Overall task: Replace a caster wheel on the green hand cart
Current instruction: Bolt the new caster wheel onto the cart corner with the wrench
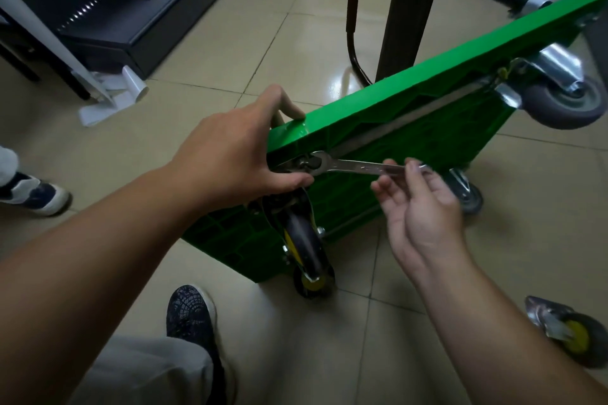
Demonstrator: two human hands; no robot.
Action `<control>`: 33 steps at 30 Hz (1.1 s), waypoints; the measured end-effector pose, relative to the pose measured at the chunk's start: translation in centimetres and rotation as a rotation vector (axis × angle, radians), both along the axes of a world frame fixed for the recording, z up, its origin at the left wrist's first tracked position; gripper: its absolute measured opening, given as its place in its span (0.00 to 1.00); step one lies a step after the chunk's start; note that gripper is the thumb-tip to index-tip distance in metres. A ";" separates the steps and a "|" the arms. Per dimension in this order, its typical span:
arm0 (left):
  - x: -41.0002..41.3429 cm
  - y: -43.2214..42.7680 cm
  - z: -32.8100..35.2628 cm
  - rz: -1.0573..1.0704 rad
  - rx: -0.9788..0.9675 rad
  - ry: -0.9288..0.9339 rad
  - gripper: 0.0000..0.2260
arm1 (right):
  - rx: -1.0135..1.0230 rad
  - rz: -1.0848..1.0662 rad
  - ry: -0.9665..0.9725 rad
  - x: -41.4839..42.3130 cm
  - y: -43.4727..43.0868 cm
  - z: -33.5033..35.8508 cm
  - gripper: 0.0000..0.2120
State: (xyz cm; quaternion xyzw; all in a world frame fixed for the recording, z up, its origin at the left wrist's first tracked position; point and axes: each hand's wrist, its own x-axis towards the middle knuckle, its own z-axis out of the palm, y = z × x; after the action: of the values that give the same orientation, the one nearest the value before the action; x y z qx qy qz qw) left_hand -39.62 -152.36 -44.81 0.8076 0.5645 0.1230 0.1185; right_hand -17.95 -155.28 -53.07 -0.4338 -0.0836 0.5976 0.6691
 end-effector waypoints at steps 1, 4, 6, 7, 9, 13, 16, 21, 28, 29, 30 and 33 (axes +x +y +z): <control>0.0 0.0 -0.1 -0.002 0.003 -0.002 0.33 | -0.011 -0.011 0.038 -0.4 -0.2 -0.7 0.05; -0.2 0.2 -0.2 0.001 0.018 -0.001 0.32 | -0.046 -0.036 0.136 -1.4 -0.3 -2.3 0.05; -0.2 0.3 -0.3 0.007 0.026 -0.003 0.32 | -0.064 -0.033 0.183 -1.9 -0.2 -3.3 0.05; -0.2 0.4 -0.3 0.007 0.025 -0.007 0.32 | -0.075 -0.024 0.203 -2.1 -0.1 -3.8 0.05; -0.2 0.5 -0.4 0.005 0.025 -0.009 0.32 | -0.095 0.002 0.247 -2.4 -0.1 -4.6 0.04; -0.4 0.5 -0.5 0.005 0.039 -0.005 0.32 | -0.121 0.047 0.345 -3.0 -0.2 -5.9 0.04; -0.3 0.4 -0.5 0.002 0.039 0.003 0.32 | -0.117 0.079 0.410 -3.4 -0.3 -6.6 0.04; -0.1 0.2 -0.4 0.001 0.028 0.015 0.33 | -0.075 0.154 0.489 -3.6 -0.6 -7.2 0.05; 0.0 0.1 -0.1 0.001 -0.005 0.008 0.33 | 0.020 0.269 0.488 -4.3 -1.0 -7.5 0.07; 0.0 0.1 -0.2 -0.001 -0.003 0.011 0.33 | 0.019 0.264 0.486 -4.3 -0.9 -7.5 0.06; 0.0 0.1 -0.1 -0.003 0.001 0.018 0.33 | 0.013 0.250 0.485 -4.3 -0.8 -7.6 0.05; -0.1 0.1 -0.1 -0.019 -0.002 0.028 0.35 | -0.011 0.208 0.467 -3.9 -0.5 -7.9 0.05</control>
State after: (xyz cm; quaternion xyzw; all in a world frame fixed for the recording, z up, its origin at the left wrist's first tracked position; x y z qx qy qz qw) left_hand -39.70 -152.23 -44.96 0.8144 0.5587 0.1097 0.1126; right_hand -21.89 -155.76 -60.95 -0.2766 0.0321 0.7477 0.6028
